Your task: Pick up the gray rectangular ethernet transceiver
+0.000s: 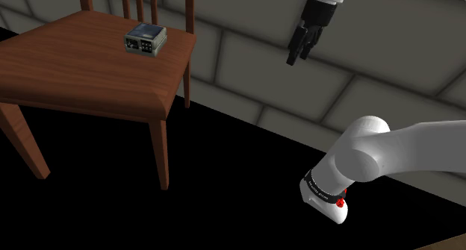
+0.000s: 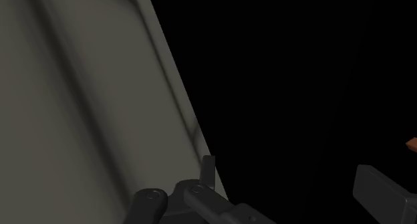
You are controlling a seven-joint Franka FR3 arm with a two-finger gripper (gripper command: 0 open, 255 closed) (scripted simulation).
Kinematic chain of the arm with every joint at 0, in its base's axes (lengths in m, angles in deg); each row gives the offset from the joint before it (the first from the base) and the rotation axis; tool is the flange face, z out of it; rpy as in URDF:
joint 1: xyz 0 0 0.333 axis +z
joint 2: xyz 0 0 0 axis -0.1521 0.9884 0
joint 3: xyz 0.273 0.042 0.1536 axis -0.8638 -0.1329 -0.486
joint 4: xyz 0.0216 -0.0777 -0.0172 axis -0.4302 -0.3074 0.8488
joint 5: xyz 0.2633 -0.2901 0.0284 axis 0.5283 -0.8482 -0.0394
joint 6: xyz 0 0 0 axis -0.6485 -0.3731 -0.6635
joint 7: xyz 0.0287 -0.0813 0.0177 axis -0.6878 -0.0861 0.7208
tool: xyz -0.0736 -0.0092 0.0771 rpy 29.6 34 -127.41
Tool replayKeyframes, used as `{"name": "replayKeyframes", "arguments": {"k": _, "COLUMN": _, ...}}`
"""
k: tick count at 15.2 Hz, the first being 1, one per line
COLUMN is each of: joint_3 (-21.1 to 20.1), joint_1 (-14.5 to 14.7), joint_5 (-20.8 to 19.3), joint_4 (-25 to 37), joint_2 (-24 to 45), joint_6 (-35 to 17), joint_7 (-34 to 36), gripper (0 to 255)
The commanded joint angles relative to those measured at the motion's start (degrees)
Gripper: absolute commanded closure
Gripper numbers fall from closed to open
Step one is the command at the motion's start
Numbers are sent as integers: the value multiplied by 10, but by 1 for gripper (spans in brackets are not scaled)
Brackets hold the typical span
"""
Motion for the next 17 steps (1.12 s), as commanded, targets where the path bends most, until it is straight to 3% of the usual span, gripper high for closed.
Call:
{"name": "replayKeyframes", "arguments": {"k": 1, "joint_3": 0, "joint_1": 0, "joint_5": 0, "joint_4": 0, "joint_2": 0, "joint_6": 0, "joint_7": 0, "gripper": 0}}
{"name": "replayKeyframes", "arguments": {"k": 9, "joint_3": -96, "joint_1": 13, "joint_5": 64, "joint_4": 69, "joint_2": 93, "joint_6": -29, "joint_7": 136, "gripper": 0}}
{"name": "replayKeyframes", "arguments": {"k": 17, "joint_3": -185, "joint_1": 15, "joint_5": 87, "joint_4": 186, "joint_2": 222, "joint_6": -51, "joint_7": 271, "gripper": 0}}
